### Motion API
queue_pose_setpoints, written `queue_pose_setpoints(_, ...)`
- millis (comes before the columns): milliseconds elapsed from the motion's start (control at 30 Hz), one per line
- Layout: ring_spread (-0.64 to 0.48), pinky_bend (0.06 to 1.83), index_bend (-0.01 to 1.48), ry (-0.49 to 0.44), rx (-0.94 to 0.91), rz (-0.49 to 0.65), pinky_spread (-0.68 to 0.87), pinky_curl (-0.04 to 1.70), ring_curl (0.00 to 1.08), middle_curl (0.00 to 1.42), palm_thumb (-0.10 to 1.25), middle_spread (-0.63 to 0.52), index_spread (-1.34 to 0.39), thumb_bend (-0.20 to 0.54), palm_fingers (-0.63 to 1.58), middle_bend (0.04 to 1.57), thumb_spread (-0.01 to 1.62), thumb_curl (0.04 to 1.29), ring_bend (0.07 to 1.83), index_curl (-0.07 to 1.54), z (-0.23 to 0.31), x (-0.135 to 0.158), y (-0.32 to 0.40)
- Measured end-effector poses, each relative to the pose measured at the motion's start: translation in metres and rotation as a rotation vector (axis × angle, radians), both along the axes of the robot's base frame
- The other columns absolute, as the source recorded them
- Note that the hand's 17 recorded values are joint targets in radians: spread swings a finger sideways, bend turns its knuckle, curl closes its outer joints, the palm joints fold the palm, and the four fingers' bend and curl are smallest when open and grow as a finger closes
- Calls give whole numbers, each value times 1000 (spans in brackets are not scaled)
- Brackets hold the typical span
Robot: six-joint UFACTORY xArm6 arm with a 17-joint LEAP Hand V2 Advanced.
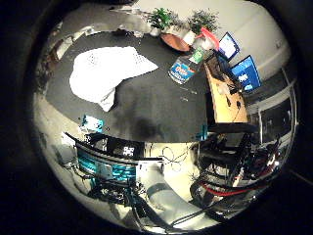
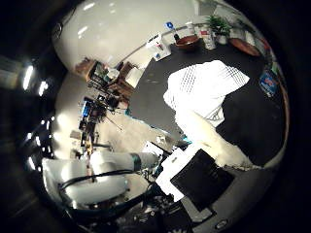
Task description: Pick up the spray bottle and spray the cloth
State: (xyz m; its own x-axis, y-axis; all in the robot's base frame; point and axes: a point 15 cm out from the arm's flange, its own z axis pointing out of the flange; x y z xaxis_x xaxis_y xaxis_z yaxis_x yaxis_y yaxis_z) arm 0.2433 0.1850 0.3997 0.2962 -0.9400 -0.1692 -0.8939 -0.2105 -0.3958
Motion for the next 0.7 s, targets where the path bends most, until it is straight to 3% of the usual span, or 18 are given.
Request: queue_pose_setpoints(700, 295, 1123, 193, -38, 13, -1, 650, -4, 107, 311, 673, 162, -189, -23, 403, 194, 1066, 506, 620, 379, 13, 1, -9)
